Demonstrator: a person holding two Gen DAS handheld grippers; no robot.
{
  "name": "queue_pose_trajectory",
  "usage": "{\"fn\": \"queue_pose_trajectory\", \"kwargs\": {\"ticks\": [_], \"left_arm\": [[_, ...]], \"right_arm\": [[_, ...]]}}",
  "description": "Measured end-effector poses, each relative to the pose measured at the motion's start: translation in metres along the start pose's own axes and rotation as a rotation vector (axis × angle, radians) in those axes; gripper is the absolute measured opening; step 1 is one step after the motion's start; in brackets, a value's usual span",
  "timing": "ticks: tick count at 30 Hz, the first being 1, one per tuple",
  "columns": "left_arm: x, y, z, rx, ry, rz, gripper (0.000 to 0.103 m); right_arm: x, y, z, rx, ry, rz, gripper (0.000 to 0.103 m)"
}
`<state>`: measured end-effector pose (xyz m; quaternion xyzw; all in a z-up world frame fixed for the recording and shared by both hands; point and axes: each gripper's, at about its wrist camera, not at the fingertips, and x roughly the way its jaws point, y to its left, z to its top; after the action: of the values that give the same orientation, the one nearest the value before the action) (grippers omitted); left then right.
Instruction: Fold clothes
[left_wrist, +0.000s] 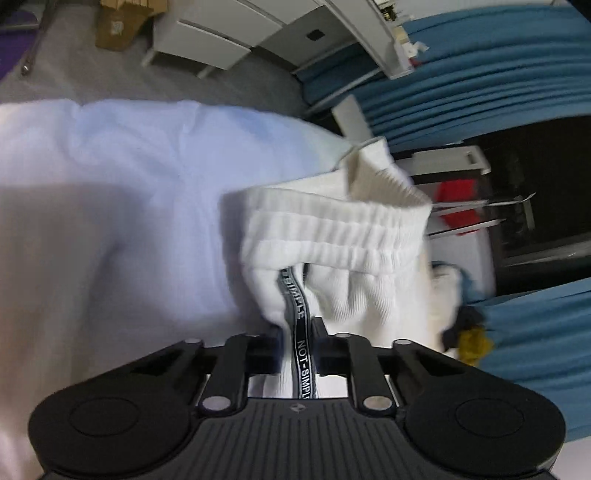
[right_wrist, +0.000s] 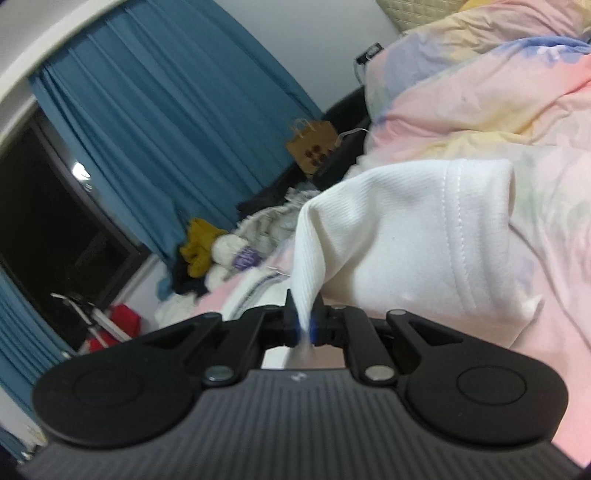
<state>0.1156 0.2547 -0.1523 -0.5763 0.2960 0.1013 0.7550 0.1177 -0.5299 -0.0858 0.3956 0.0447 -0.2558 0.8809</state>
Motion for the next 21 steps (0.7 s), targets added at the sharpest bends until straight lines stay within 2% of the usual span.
{"fn": "queue_pose_trajectory", "kwargs": {"ticks": [4,7,10,12,15,18,21], "left_arm": [[-0.036,-0.005,0.019,-0.057,-0.021,-0.125,0.008],[-0.046,-0.004,0.036,-0.112,-0.029,-0.176,0.007],[-0.033,-0.013,0.051,-0.166,-0.013,-0.188,0.007],[-0.019,-0.03,0.063,-0.169,0.0,-0.183,0.007],[0.039,-0.074,0.078,-0.163,0.007,-0.134,0.007],[0.097,-0.106,0.097,-0.173,0.01,-0.086,0.007],[0.162,-0.131,0.114,-0.154,0.013,-0.011,0.007]], "right_arm": [[-0.018,0.01,0.012,-0.048,-0.057,0.069,0.008],[-0.03,0.013,0.024,-0.026,-0.066,0.081,0.008],[-0.011,0.028,0.035,-0.037,-0.023,0.079,0.008],[0.017,0.052,0.041,-0.092,0.007,0.062,0.008],[0.075,0.092,0.044,-0.175,0.044,0.026,0.008],[0.152,0.125,0.036,-0.238,0.093,-0.034,0.008],[0.229,0.139,0.022,-0.246,0.158,-0.056,0.008]]}}
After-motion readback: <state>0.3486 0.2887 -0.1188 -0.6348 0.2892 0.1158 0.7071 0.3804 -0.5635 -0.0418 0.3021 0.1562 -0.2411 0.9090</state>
